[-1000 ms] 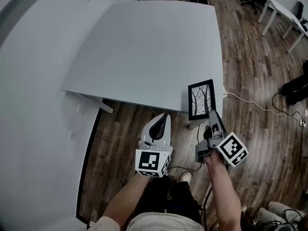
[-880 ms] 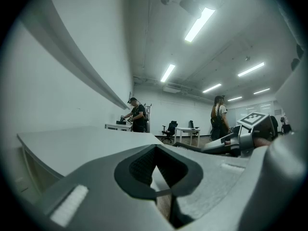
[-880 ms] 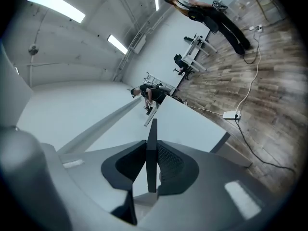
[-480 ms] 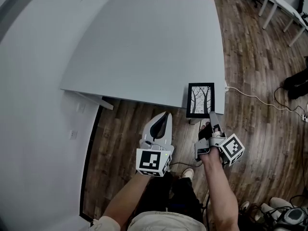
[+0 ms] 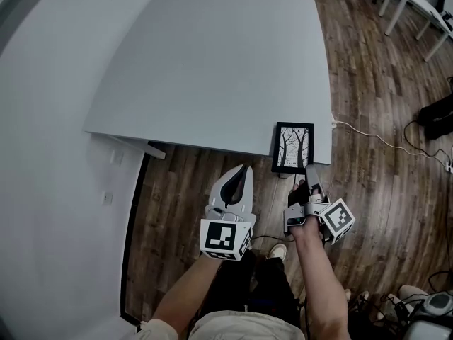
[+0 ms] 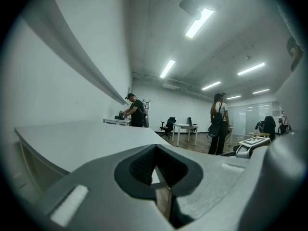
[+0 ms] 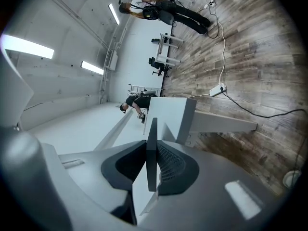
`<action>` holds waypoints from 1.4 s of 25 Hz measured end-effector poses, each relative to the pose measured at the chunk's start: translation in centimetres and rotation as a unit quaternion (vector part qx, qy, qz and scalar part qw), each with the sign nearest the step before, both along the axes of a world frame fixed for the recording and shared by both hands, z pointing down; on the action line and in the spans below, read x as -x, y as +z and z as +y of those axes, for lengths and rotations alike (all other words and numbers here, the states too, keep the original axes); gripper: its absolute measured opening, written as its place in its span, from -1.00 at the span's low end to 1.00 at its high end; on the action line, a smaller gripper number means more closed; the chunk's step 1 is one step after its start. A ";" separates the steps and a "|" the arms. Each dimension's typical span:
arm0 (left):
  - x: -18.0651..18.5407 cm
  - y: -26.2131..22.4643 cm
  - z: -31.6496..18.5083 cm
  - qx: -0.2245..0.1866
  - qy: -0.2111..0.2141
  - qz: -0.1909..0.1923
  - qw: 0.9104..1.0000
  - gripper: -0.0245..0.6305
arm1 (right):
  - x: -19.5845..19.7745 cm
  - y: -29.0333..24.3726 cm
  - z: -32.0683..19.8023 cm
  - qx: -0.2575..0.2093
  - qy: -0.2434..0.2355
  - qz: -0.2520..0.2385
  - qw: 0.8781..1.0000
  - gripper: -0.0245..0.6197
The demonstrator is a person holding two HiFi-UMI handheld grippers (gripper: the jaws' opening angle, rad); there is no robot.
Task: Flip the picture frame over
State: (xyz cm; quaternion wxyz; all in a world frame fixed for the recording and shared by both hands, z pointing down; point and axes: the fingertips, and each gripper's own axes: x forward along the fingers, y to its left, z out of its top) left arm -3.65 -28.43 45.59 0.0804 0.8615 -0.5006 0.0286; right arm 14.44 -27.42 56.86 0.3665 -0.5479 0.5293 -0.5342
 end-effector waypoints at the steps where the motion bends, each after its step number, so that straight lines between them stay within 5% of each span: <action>1: 0.1 0.1 -0.4 0.003 0.000 0.000 1.000 -0.92 | 0.1 0.2 -0.3 0.003 0.003 -0.005 1.000 -0.64; 30: -0.1 3.8 0.0 0.033 -0.001 -0.004 0.999 -0.92 | 0.1 4.3 -1.8 -0.028 0.022 -0.057 0.998 -0.61; 35: -0.3 4.0 0.1 0.036 0.001 -0.005 0.999 -0.92 | 0.0 4.6 -1.7 -0.028 0.024 -0.064 0.997 -0.48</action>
